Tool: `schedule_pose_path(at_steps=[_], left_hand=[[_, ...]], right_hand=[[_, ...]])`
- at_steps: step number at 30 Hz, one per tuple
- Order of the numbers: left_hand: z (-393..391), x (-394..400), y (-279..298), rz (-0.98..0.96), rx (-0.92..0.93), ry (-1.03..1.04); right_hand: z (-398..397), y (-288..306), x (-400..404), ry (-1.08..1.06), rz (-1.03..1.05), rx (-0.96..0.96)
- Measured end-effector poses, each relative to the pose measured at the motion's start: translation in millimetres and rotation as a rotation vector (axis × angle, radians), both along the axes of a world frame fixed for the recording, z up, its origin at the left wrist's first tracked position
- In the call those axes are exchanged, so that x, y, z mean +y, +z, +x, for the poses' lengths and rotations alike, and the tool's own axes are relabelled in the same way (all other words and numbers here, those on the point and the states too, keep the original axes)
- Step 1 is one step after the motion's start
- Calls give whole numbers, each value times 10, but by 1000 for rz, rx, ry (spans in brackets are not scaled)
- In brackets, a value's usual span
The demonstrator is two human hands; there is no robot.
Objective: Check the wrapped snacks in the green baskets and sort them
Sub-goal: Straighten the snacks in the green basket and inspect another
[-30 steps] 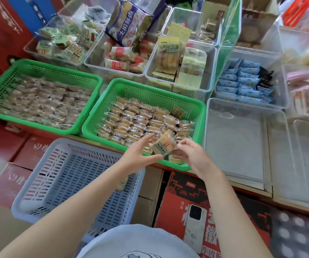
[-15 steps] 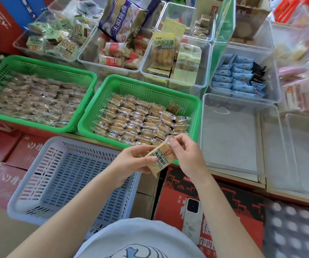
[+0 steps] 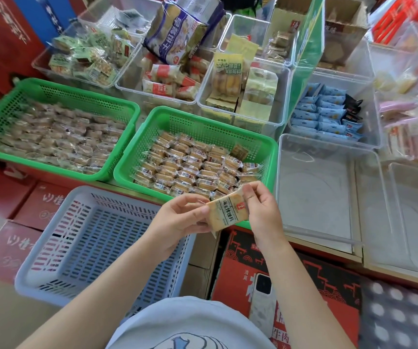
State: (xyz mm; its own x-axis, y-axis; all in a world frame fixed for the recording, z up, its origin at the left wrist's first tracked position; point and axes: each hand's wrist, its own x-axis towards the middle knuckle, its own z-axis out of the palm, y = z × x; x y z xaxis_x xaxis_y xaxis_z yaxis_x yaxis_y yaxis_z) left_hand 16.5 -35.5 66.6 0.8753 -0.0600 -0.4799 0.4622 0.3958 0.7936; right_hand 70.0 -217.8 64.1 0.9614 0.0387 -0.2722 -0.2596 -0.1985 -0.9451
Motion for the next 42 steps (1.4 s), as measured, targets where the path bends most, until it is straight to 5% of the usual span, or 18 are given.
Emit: schedule_pose_path(at_steps=[6,13,17,21,26,31,35,39,42], left_hand=[[78,24,1,-48,11,34],[128,-65,35,-64,-5,71],[155,-86,17,-21,15,97],[141,-125,-7,279,-15,101],[59,-186,-18,828,-336,-124],[90,-153,-133,1052,-590,-15],[122,-119,-156,886,-439,-54],[152,-65,-121,439,-107,53],[177,-4,-112,288,-14,87]], right_hand=[[-11,14,-30,-41,209,182],[-41,-25,-52,-47,97,133],[-43,-3,-47,-89,250,279],[-20,-48,-52,-242,265,351],[26,-119,-18,-348,193,363],[29,-120,-21,-345,206,375],[2,-96,-66,-293,143,325],[-52,-35,-112,-59,158,239],[-64,-35,-135,78,72,204]])
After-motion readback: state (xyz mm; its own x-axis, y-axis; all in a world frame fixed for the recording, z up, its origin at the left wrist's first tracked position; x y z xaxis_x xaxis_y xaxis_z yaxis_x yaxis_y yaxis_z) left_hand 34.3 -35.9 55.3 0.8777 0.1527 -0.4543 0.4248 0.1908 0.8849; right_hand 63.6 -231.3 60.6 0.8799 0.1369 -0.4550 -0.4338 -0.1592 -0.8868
